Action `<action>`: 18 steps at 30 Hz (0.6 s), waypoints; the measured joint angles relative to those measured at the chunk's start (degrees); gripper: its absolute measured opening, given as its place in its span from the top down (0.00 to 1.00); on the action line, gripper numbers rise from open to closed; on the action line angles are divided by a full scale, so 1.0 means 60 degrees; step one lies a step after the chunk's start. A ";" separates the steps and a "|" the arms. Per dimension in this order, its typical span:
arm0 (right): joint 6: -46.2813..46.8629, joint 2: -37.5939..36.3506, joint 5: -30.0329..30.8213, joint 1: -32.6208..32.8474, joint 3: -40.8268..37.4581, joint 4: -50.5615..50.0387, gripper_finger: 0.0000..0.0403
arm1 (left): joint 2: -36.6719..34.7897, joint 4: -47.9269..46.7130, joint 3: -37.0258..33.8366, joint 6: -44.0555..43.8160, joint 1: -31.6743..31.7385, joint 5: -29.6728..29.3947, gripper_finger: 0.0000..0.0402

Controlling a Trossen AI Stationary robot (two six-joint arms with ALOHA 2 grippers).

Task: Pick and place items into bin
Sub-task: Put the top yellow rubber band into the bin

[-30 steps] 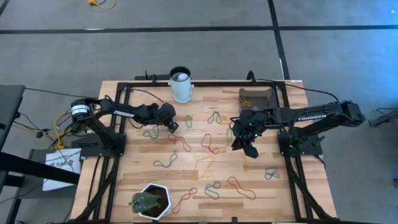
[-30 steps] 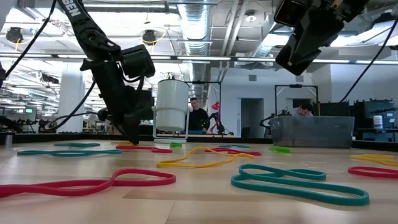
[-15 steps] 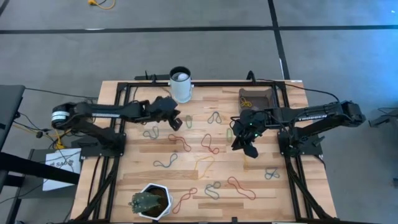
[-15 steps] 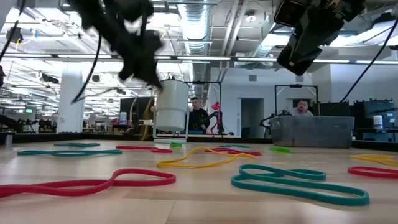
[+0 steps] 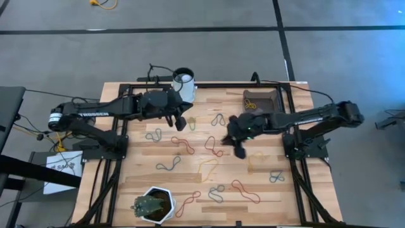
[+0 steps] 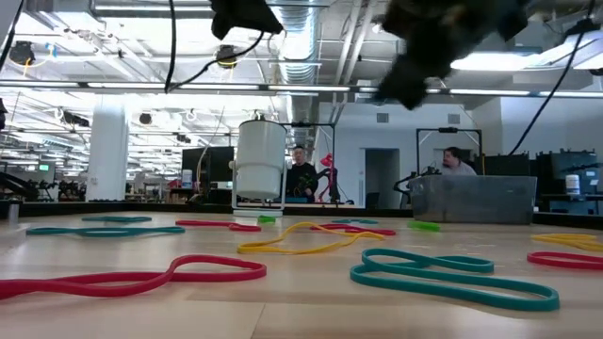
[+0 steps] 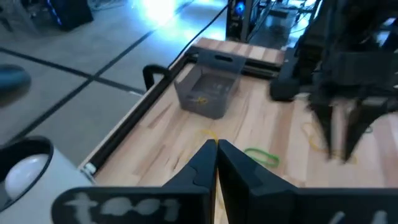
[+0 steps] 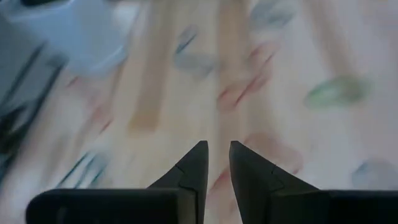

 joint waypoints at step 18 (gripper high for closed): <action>-0.3673 0.2479 0.2036 -0.0635 0.0606 0.7007 0.85 | 0.0000 -0.2043 -0.0004 -0.0695 -0.0856 0.0005 1.00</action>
